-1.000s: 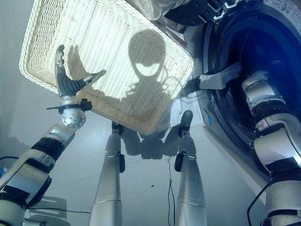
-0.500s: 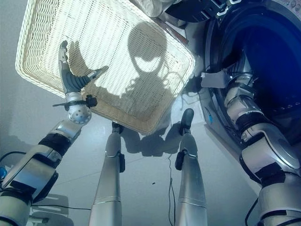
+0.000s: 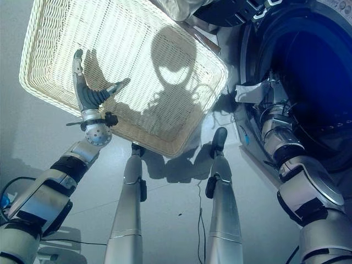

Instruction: Put the clothes into the washing machine.

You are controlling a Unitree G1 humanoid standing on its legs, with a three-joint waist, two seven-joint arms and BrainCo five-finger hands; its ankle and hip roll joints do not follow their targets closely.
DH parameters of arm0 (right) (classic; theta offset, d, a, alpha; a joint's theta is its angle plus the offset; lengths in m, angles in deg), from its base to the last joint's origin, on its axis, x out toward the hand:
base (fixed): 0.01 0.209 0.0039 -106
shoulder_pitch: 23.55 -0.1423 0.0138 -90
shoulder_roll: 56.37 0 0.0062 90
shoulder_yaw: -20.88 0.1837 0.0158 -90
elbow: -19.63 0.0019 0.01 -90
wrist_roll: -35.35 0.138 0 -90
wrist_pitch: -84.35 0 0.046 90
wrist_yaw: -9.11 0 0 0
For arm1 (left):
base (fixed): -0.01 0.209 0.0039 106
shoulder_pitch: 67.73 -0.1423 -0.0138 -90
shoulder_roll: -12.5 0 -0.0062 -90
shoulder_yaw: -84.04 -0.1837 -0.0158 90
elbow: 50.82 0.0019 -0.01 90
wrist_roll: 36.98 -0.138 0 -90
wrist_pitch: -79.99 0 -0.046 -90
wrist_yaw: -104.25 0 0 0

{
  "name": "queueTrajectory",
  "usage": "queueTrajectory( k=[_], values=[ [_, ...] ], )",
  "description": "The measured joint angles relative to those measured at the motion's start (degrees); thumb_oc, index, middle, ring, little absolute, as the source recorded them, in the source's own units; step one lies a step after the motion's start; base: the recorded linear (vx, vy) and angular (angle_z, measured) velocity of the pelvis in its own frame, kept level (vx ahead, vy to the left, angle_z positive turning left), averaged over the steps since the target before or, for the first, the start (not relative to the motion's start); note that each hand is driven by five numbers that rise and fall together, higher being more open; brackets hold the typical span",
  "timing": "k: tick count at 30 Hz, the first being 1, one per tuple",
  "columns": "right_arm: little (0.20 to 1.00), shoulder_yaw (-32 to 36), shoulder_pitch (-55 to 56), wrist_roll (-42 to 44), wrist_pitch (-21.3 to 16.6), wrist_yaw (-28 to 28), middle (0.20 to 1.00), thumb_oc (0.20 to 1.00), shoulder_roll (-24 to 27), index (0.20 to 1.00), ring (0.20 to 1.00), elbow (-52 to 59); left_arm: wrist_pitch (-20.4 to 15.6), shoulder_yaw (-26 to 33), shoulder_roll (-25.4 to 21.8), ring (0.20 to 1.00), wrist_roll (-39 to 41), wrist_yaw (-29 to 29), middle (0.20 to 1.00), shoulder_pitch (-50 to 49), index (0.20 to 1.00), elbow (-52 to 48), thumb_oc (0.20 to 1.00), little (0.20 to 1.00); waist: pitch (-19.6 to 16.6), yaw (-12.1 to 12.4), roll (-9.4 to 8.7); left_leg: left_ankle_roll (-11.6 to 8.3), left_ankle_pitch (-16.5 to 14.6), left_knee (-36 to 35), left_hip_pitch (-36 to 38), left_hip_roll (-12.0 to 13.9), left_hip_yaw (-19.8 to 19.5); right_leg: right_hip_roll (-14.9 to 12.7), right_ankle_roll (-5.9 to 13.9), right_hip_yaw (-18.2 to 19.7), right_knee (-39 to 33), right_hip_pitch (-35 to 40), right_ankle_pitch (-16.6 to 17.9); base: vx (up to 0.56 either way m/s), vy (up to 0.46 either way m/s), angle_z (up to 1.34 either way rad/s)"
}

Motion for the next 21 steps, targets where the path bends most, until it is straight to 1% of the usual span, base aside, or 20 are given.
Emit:
queueTrajectory(
  k=[2, 5, 6, 7, 14, 21],
  values=[
    [1.0, 0.0, 0.0, 0.0, 0.2, 0.3, 1.0, 1.0, 0.0, 1.0, 1.0, -0.1, 0.0, 0.0, 0.4, 1.0, 0.0, 0.1, 1.0, 0.0, 1.0, 0.0, 1.0, 1.0, 0.0, 0.1, 0.0, 0.0, 0.0, 0.0, 0.0, 0.0, 0.0, 0.0, 0.0, 0.0, 0.0, 0.0, 0.0, 0.0, 0.0, 0.0],
    [1.0, 0.0, -0.1, -2.2, 1.8, 1.1, 1.0, 1.0, -0.3, 1.0, 1.0, -0.6, 0.0, 0.0, 1.1, 1.0, 0.0, 0.2, 1.0, -0.3, 1.0, 0.0, 1.0, 1.0, 0.0, 0.2, 0.01, 0.0, 0.0, 0.1, 0.1, -0.1, 0.1, -0.2, 0.0, 0.0, 0.1, 0.0, 0.0, 0.0, 0.0, 0.0],
    [0.796, 0.0, -0.2, -2.5, 2.4, 1.2, 0.796, 0.796, -0.4, 0.796, 0.796, -0.8, 0.0, 0.0, 1.5, 1.0, 0.0, 0.2, 1.0, -0.2, 1.0, 0.0, 1.0, 1.0, 0.0, 0.3, 0.02, 0.01, 0.0, 0.1, 0.1, -0.3, 0.1, -0.3, 0.0, 0.0, 0.2, 0.0, 0.0, 0.0, 0.0, 0.0],
    [0.206, 0.0, -0.3, -2.7, 2.8, 1.3, 0.206, 0.206, -0.5, 0.206, 0.206, -0.8, 0.0, 0.0, 1.7, 1.0, 0.0, 0.3, 1.0, -0.1, 1.0, 0.0, 1.0, 1.0, 0.0, 0.4, 0.03, 0.03, 0.0, 0.1, 0.2, -0.3, 0.1, -0.4, 0.01, 0.0, 0.2, 0.0, 0.0, 0.0, 0.0, 0.0],
    [0.2, -0.1, -2.6, -5.0, 6.1, 1.7, 0.2, 0.2, -0.6, 0.2, 0.2, -2.1, 0.0, 0.0, 2.6, 1.0, 0.0, 0.7, 1.0, -0.3, 1.0, 0.0, 1.0, 1.0, 0.0, 1.3, 0.04, 0.15, 0.1, 0.1, 0.6, -0.6, 0.2, -0.7, 0.06, 0.2, 1.0, 0.0, -0.2, 0.0, 0.0, 0.0],
    [0.2, -0.3, -4.0, -5.7, 6.4, 1.8, 0.2, 0.2, -0.5, 0.2, 0.2, -3.1, 0.0, 0.0, 2.9, 1.0, 0.0, 0.7, 1.0, -0.2, 1.0, 0.0, 1.0, 1.0, 0.0, 1.3, 0.04, 0.11, 0.2, 0.0, 0.6, -0.6, 0.2, -0.7, 0.05, 0.2, 1.1, 0.0, -0.2, 0.0, 0.0, 0.0]
  ],
)
